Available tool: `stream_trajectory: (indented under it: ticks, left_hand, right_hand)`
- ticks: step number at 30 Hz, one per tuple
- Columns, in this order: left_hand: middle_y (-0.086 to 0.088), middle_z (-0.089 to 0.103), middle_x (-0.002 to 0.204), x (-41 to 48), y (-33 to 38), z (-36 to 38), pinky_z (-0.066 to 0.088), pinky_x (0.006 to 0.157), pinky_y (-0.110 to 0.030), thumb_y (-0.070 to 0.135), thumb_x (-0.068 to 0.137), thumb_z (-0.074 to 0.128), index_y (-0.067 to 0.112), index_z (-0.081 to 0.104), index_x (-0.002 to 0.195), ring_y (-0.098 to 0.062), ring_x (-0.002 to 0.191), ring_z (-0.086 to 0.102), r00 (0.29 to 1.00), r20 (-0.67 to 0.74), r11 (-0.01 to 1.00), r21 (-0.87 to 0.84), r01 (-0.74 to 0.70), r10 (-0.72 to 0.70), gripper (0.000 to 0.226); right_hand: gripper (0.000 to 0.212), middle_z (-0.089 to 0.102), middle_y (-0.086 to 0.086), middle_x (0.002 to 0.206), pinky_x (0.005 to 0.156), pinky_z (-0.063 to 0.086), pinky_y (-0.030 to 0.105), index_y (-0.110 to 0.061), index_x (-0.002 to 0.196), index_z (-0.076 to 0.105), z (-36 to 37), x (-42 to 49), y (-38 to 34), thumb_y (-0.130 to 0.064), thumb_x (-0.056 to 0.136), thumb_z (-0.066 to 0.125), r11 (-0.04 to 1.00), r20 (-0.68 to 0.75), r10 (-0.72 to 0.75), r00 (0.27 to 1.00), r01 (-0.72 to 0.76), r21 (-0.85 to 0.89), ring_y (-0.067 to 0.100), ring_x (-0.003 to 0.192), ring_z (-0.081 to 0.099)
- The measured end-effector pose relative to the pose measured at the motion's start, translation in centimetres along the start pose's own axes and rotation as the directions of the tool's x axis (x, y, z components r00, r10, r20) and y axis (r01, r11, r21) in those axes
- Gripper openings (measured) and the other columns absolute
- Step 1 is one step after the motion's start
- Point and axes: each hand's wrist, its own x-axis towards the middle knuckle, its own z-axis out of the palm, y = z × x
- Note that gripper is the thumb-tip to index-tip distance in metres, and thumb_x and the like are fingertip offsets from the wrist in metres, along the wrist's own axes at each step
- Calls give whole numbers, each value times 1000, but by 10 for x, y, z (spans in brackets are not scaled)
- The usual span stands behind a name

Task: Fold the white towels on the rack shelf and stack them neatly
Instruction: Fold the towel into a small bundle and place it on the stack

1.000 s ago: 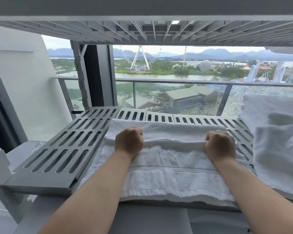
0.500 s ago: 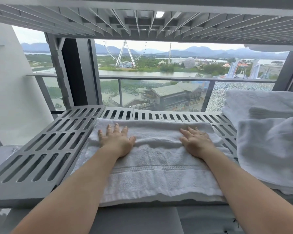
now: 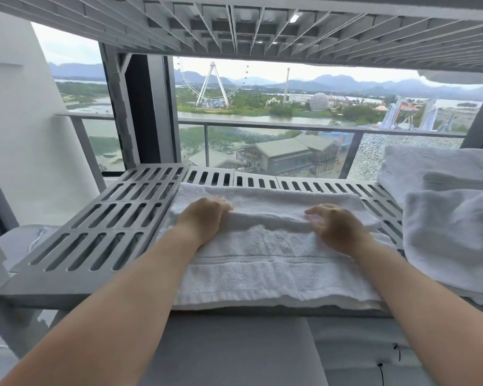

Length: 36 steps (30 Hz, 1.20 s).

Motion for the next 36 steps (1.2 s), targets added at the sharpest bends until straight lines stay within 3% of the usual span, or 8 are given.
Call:
stream_trajectory:
  ticks: [2, 6, 9, 13, 21, 26, 31, 36]
  left_hand:
    - [-9, 53, 147, -2, 7, 0, 50, 105, -35, -8, 94, 52, 17, 67, 124, -24, 131, 56, 996, -83, 996, 84, -9, 16, 42]
    - [-6, 59, 135, -11, 20, 1, 53, 98, -32, -4, 97, 45, 18, 60, 118, -19, 114, 63, 990, 122, 996, 71, 61, -69, 35]
    - [-3, 53, 142, -20, 31, -10, 49, 101, -35, -8, 94, 37, 17, 54, 134, -20, 127, 55, 978, 175, 994, 19, 109, -110, 50]
    - [2, 65, 105, -35, 53, -22, 58, 83, -31, 0, 94, 42, 20, 64, 112, -9, 84, 61, 969, 234, 990, -87, 107, -85, 34]
    - [2, 54, 148, -82, 79, -39, 43, 110, -43, 42, 102, 46, 33, 52, 142, -19, 131, 52, 940, 340, 992, -112, 63, -22, 41]
    - [5, 48, 153, -121, 87, -48, 40, 112, -43, 71, 85, 59, 34, 48, 146, -20, 137, 47, 935, 355, 995, -94, 40, -4, 73]
    - [5, 54, 149, -156, 90, -49, 49, 104, -38, 8, 90, 56, 33, 51, 146, -18, 130, 56, 979, 201, 999, 19, -50, 45, 62]
    - [-3, 73, 118, -167, 88, -60, 56, 84, -39, 2, 89, 47, 29, 70, 121, -26, 108, 67, 996, 74, 993, 110, 34, -42, 48]
  right_hand:
    - [38, 67, -2, 130, 100, 53, 37, -23, 134, 63, 2, -7, -3, -17, 100, 46, 998, 64, -40, 997, 42, -42, 18, 112, 66]
    - [37, 72, 7, 120, 95, 53, 35, -17, 122, 70, -1, -10, 4, -12, 105, 38, 987, 6, 82, 997, -80, -142, 26, 107, 67]
    - [39, 71, 7, 109, 86, 54, 34, -19, 111, 69, -5, -20, -8, -4, 101, 35, 976, 40, 141, 989, -132, -173, 24, 96, 65]
    - [35, 69, 8, 124, 96, 54, 37, -17, 129, 64, -15, -46, -35, -11, 99, 48, 999, 55, 24, 998, -22, -27, 25, 110, 66]
    - [21, 69, 3, 107, 81, 53, 33, -19, 105, 73, -31, -122, -37, -31, 97, 57, 985, -68, -171, 983, 168, -48, 25, 102, 65]
    - [58, 56, -1, 143, 104, 47, 38, -23, 140, 55, -31, -166, -27, -56, 93, 58, 979, 56, -186, 981, 189, -73, 21, 130, 53]
    - [54, 51, -3, 151, 113, 41, 35, -22, 144, 54, -32, -188, -33, -18, 90, 57, 986, 15, -166, 986, 166, -14, 16, 139, 47]
    - [22, 71, 6, 95, 68, 56, 39, -14, 103, 69, -42, -204, -42, -7, 88, 54, 992, -190, -43, 981, 20, -124, 32, 88, 68]
